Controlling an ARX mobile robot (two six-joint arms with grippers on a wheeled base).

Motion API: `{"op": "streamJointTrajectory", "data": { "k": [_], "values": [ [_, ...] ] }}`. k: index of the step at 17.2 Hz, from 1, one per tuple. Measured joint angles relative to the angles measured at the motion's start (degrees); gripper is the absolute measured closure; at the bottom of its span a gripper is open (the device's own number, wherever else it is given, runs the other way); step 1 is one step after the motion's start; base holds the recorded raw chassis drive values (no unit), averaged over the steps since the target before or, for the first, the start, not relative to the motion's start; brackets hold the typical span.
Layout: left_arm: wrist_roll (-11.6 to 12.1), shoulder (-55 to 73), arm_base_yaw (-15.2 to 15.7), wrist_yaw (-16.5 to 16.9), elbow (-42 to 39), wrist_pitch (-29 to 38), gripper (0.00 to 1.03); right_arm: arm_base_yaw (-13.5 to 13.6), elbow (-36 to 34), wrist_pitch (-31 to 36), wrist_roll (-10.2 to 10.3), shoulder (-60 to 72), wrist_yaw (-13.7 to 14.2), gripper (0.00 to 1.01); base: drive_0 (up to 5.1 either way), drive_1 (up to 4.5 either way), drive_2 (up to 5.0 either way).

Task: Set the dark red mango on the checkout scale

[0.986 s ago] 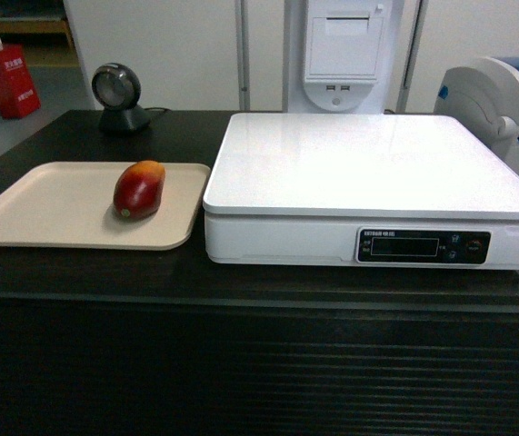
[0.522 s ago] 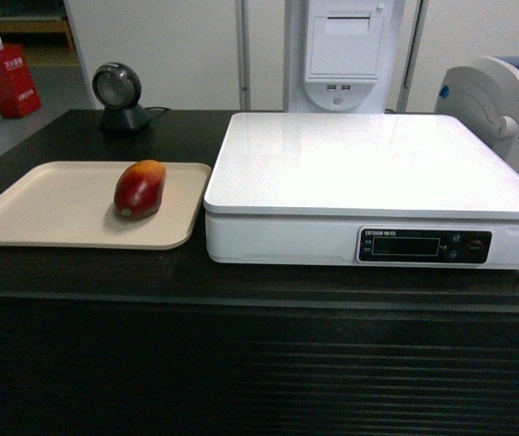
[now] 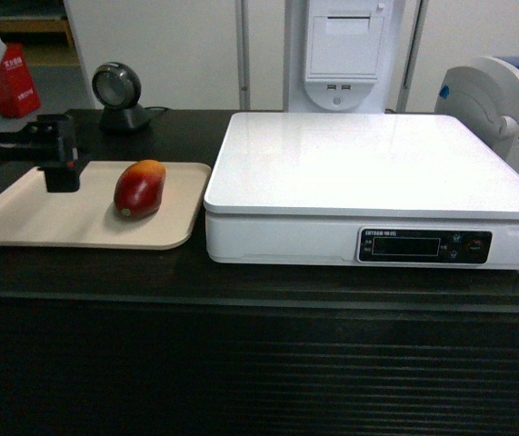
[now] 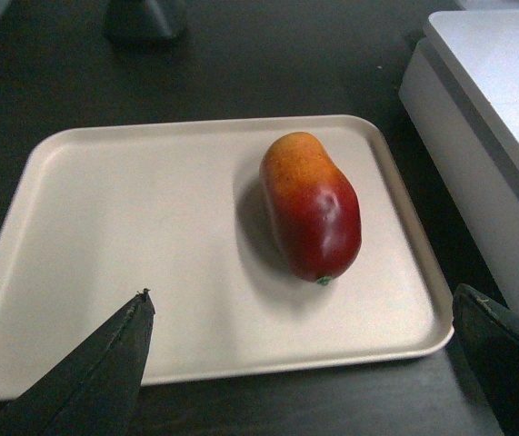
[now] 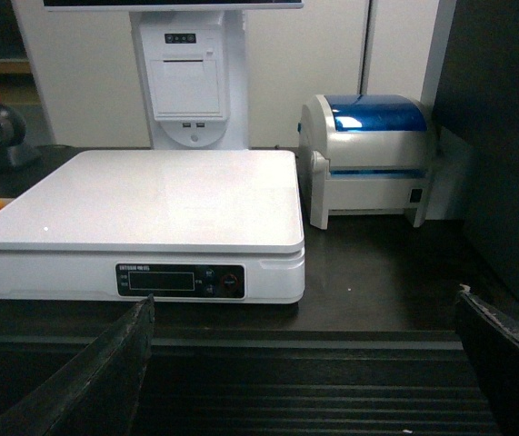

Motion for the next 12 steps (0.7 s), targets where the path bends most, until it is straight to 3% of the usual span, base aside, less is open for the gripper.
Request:
{"op": "streamJointTrajectory", "data": {
  "k": [3,4,5,7,12],
  "values": [
    [-1.90,9.86,-1.99,2.45,13.25,-7.30,0.05,0.00,0.00,0.00,0.00,0.00,0.00,0.03,0.0,0.00,0.0],
    [-1.95,17.46,-3.50,1.84,22.60,-12.76,0.05,0.00,0.00,0.00,0.00,0.00,0.00,0.03,0.0,0.00,0.0],
    [-1.88,23.80,-3.58,0.00,30.91,-17.92,0.05,0.00,0.00,0.00,0.00,0.00,0.00,0.03,0.0,0.00,0.0],
    [-1.99,31.98,-2.82,-0.59,45.51,-28.68,0.05,0.00,0.00,0.00,0.00,0.00,0.00,0.03,0.0,0.00,0.0],
    [-1.84,34.77,-3.39,-1.46,49.44,-31.67,0.05,0.00,0.00,0.00,0.00,0.00,0.00,0.03,0.0,0.00,0.0]
  ]
}}
